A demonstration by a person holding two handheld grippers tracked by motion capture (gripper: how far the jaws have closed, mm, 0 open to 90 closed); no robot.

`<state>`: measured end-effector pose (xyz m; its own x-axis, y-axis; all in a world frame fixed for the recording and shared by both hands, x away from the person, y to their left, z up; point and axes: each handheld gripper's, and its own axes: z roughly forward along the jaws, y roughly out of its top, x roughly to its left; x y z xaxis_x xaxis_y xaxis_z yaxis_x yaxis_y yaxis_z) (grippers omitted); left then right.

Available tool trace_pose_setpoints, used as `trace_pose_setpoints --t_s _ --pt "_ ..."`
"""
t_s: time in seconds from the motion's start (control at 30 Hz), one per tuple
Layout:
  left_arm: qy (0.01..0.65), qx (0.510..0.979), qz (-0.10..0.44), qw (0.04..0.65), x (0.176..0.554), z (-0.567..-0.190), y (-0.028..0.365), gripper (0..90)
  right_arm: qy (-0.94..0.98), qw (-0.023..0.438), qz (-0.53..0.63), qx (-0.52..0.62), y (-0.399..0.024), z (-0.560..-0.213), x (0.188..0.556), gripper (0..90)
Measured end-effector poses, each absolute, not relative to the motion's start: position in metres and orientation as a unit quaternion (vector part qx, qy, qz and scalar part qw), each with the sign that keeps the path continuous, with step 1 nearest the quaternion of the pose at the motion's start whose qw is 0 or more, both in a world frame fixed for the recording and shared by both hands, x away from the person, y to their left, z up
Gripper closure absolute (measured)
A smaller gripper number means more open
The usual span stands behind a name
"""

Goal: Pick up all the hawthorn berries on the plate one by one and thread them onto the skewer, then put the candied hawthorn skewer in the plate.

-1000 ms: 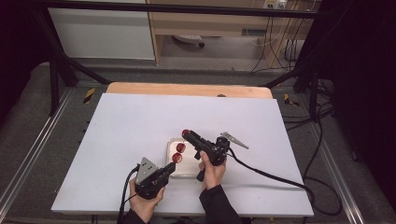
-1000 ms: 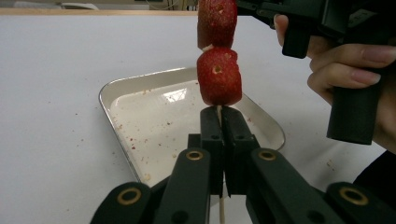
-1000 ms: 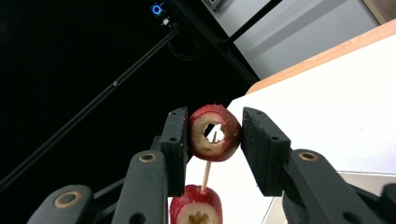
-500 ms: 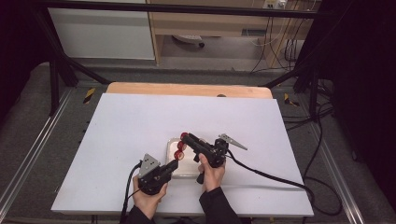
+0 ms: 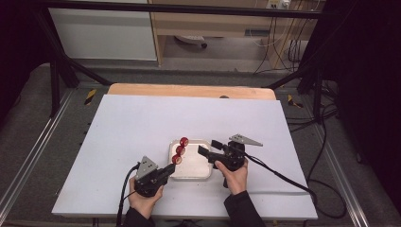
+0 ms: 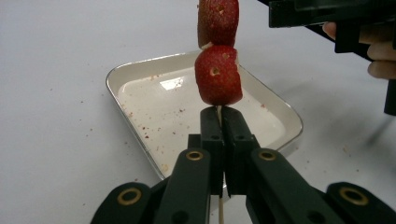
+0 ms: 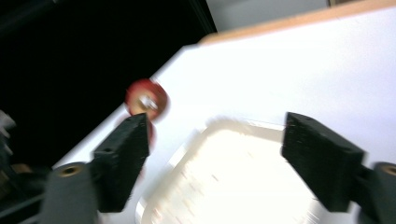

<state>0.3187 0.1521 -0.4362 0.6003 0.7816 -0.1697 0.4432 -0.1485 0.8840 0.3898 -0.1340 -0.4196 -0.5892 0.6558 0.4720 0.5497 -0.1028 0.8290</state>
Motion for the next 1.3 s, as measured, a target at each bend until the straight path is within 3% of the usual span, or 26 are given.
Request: trace_pose_setpoints --t_s 0.53,0.9,1.3 --pt "0.387 0.78 0.15 0.468 0.323 -0.43 0.158 87.7 0.781 0.109 0.455 0.414 -0.2 -0.446 0.38 0.5" --pt "0.391 0.807 0.117 0.426 0.353 -0.414 0.154 87.6 0.799 0.123 0.426 0.406 -0.235 -0.458 0.363 0.5" --pt "0.382 0.832 0.125 0.383 0.374 -0.41 0.133 88.6 0.818 0.124 0.411 0.384 -0.242 -0.46 0.354 1.2"
